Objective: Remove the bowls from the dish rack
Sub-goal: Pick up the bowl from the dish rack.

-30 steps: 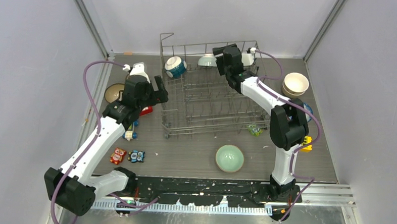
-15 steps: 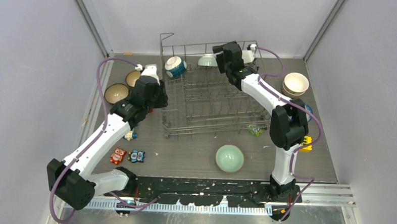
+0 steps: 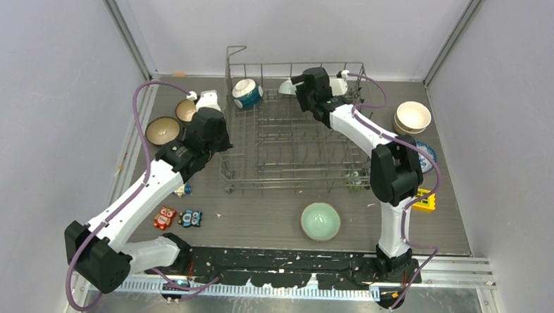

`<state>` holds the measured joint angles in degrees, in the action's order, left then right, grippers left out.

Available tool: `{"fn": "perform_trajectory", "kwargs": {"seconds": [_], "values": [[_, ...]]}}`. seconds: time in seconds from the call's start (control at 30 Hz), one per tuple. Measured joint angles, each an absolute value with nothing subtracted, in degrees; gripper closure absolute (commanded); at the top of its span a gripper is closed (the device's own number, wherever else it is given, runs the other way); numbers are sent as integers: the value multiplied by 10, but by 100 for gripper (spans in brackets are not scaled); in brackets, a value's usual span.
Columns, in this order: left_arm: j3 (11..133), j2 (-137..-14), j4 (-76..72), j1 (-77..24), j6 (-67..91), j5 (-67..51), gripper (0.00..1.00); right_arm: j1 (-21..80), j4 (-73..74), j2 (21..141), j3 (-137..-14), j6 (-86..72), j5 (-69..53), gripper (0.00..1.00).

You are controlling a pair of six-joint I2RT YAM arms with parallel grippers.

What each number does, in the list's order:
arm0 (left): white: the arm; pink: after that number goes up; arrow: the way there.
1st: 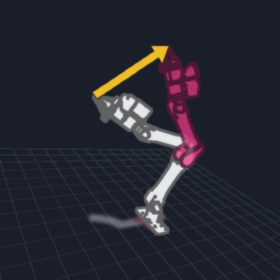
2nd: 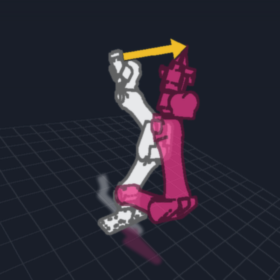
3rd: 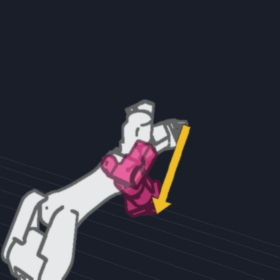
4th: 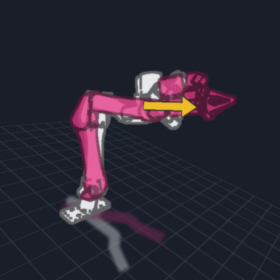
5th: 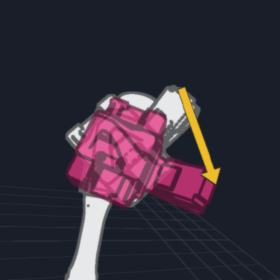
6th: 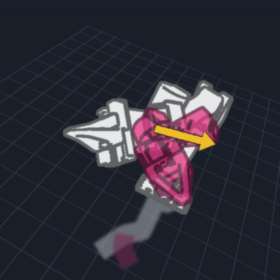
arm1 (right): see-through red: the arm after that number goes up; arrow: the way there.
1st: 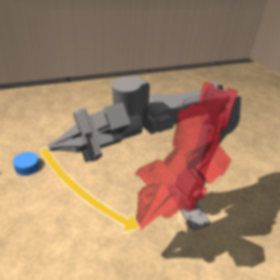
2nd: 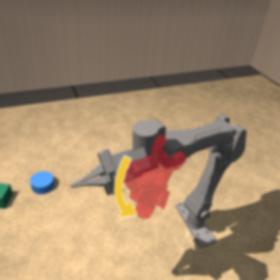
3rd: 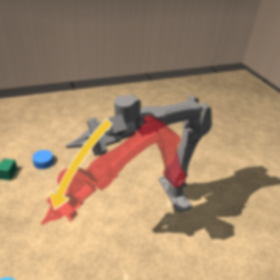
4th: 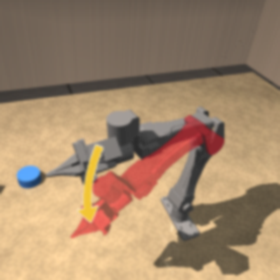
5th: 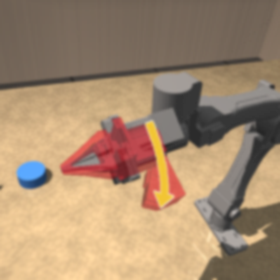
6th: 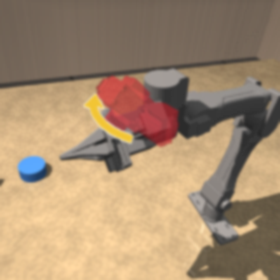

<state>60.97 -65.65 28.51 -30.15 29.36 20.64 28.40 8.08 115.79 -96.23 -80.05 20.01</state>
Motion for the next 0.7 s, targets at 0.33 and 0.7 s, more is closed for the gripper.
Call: {"fn": "perform_trajectory", "kwargs": {"seconds": [0.33, 0.7], "values": [[609, -655, 288, -307, 294, 211, 100, 291, 103, 1174, -965, -830, 201, 29], [608, -651, 290, -309, 296, 212, 100, 291, 101, 1182, -966, -846, 227, 34]]}}
